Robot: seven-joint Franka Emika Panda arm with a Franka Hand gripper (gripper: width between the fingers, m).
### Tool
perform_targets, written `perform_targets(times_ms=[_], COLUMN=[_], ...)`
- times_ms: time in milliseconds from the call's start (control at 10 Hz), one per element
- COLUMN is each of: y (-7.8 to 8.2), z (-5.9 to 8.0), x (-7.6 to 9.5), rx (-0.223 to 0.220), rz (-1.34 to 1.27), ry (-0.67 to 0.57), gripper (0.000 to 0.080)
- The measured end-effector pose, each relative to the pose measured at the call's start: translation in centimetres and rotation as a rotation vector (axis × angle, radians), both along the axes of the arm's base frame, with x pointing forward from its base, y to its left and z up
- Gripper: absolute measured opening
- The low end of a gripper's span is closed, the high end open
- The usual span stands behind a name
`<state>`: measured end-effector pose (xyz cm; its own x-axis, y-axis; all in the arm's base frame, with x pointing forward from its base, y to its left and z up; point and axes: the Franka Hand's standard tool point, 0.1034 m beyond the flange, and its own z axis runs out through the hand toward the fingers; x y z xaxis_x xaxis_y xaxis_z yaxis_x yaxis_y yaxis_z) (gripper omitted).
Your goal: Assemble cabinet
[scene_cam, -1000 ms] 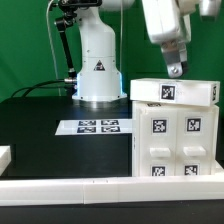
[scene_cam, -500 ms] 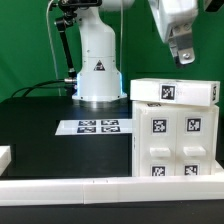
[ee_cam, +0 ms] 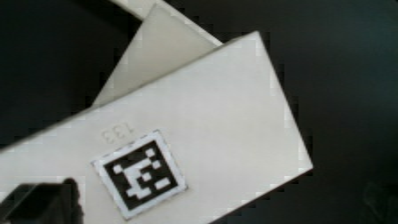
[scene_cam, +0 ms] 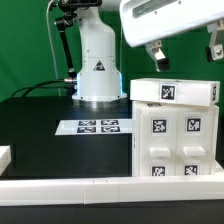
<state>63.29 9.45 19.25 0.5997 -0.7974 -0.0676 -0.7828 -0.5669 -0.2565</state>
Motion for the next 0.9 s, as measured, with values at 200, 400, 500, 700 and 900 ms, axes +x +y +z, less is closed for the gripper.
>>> perform_targets(times_ms=[200,400,500,700,900], y=[-0.09,-0.12,-0.19,0.36,0.51], z=[-0.03,-0.05,-0.11,-0.22,-0.29], x=[-0.01,-0.02,-0.08,-0.37,-0.6], rx=[-0.028,-0.045,-0.081,-0.256,-0.279], rz=[0.147,0.248,0.37,0.775,0.942], ry=[-0.031,-0.052,-0.071,-0.092,-0.1], gripper=[0.0796,0.0796,0.0796,0.0796,0.0796])
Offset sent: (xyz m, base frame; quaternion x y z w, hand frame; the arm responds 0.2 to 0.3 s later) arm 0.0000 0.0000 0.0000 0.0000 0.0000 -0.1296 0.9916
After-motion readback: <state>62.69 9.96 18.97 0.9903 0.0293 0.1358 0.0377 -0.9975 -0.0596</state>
